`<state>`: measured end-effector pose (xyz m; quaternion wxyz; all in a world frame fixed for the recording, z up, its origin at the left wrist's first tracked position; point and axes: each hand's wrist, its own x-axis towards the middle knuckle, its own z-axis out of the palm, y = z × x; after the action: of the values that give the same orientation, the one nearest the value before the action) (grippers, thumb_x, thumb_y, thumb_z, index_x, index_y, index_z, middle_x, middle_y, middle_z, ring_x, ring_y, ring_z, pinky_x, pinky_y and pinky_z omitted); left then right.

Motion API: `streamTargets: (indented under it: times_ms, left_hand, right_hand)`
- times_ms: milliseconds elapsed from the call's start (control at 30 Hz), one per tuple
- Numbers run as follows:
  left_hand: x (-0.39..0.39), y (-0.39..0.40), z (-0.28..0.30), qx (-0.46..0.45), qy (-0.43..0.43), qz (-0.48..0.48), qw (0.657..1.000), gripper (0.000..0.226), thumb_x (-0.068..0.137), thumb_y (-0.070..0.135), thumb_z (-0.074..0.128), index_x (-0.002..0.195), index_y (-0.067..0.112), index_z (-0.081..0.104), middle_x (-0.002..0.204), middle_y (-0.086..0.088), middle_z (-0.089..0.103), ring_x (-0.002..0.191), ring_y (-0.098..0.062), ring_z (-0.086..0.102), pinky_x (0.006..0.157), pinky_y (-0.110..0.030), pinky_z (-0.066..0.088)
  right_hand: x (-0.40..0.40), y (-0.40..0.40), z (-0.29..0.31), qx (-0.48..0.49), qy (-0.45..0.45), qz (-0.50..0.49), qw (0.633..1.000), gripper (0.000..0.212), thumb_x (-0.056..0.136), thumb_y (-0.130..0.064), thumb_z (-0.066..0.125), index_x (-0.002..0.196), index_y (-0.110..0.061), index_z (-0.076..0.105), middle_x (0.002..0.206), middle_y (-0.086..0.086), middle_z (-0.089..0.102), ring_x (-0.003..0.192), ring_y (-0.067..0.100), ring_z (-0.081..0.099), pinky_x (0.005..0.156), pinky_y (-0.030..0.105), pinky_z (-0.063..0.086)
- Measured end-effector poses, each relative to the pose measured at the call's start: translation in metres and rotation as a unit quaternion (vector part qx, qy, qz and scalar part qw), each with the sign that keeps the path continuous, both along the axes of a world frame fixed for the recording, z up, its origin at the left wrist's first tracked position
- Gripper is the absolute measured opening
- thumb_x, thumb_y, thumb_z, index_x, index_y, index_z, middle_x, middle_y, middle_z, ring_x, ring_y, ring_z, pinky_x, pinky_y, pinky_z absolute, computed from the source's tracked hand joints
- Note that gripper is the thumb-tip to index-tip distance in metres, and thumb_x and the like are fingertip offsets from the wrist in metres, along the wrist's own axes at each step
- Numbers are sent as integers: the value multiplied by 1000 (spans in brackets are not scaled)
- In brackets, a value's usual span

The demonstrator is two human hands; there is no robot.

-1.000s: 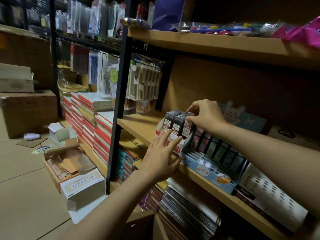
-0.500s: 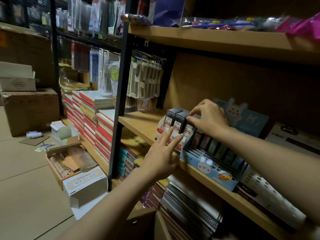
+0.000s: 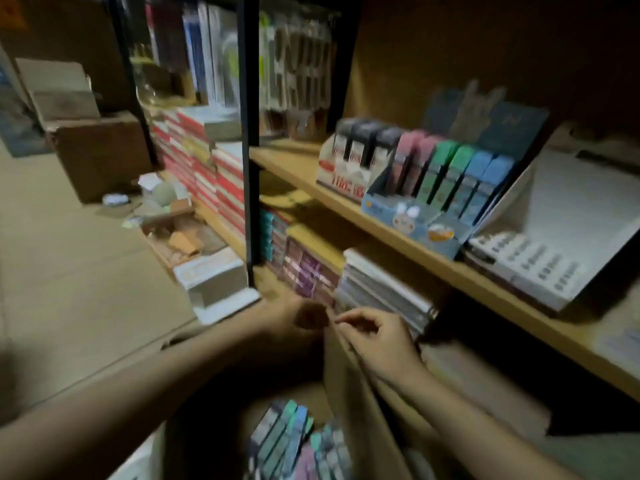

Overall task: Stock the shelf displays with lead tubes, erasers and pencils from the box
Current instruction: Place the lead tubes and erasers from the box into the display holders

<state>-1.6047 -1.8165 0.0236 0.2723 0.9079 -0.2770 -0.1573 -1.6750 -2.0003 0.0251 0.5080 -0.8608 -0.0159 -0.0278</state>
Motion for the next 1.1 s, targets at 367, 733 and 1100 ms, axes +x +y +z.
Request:
streamTargets:
  times_ms: [367,733,1100]
  left_hand:
    - [-143,22,-206,-111,348,413,834,27,81,7,75,104,8,61,112,-12,66,96,-20,64,81,-33,56]
    - [-139,-21,-263,-103,200,467,855,45,82,19,75,124,21,57,127,4,53,115,-12,54,98,-32,50]
    - [-102,-4,-289,-30,64,449,891,44,89,18,66,131,17,54,138,-1,43,131,-19,31,108,-30,33]
  right_hand:
    - [-26,14,-182,-147,333,109,925,22,78,-6,74,92,-20,66,65,-8,59,62,8,57,67,27,49]
    - [-54,24,-247,-415,313,150,841,74,96,-24,55,154,-11,11,161,12,2,148,31,10,118,40,24]
    - [-35,28,-263,-327,207,103,916,53,95,-10,53,146,-21,41,155,0,29,139,20,28,114,34,29]
